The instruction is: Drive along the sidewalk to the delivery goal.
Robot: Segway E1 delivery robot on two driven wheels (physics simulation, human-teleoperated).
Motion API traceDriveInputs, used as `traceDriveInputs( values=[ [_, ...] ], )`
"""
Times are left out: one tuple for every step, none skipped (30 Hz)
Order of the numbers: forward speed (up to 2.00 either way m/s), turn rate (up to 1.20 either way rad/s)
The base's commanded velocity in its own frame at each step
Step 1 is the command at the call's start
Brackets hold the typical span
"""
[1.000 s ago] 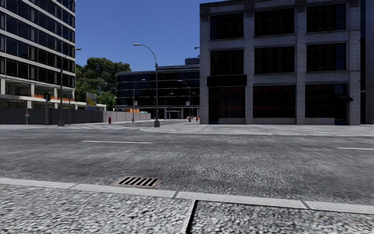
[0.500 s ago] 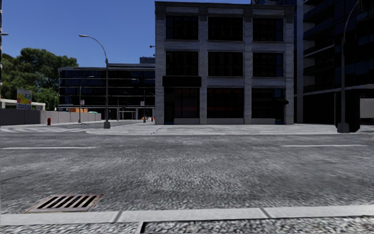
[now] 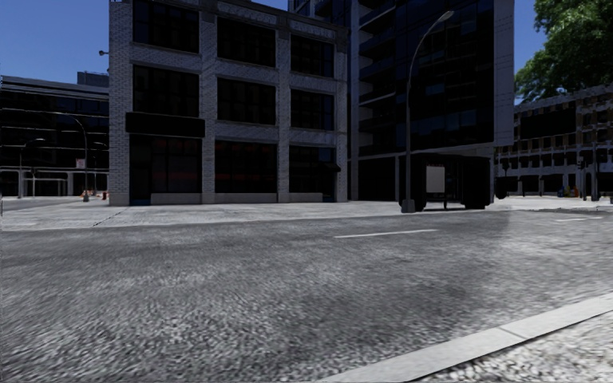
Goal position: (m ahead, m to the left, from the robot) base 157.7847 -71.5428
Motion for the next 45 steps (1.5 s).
traceDriveInputs(
  values=[
    [1.0, -1.0],
    [1.0, -1.0],
    [1.0, -1.0],
    [1.0, -1.0],
    [1.0, -1.0],
    [1.0, -1.0],
    [1.0, -1.0],
    [1.0, -1.0],
    [1.0, -1.0],
    [1.0, -1.0],
    [1.0, -1.0],
    [1.0, -1.0],
    [1.0, -1.0],
    [1.01, -1.0],
    [1.01, -1.0],
    [1.02, -1.0],
    [1.02, -1.0],
    [1.02, -1.0],
    [1.02, -1.0],
    [1.02, -1.0],
    [1.02, -1.0],
    [1.02, -1.0],
    [1.02, -1.0],
    [1.02, -1.0],
    [1.02, -1.0],
    [1.02, -1.0],
    [1.02, -1.0],
    [1.02, -1.0],
    [1.02, -1.0],
    [1.02, -1.0],
    [1.02, -1.0],
    [1.02, -1.0],
    [1.02, -1.0],
    [1.02, -1.0],
    [1.02, -0.95],
    [1.02, -0.95],
    [1.02, -0.86],
    [1.02, -0.84],
    [1.02, -0.84],
    [1.02, -0.75],
    [1.02, -0.75],
    [1.02, -0.02],
    [1.02, 0.0],
    [1.02, 0.0],
    [1.02, 0.0]
  ],
)
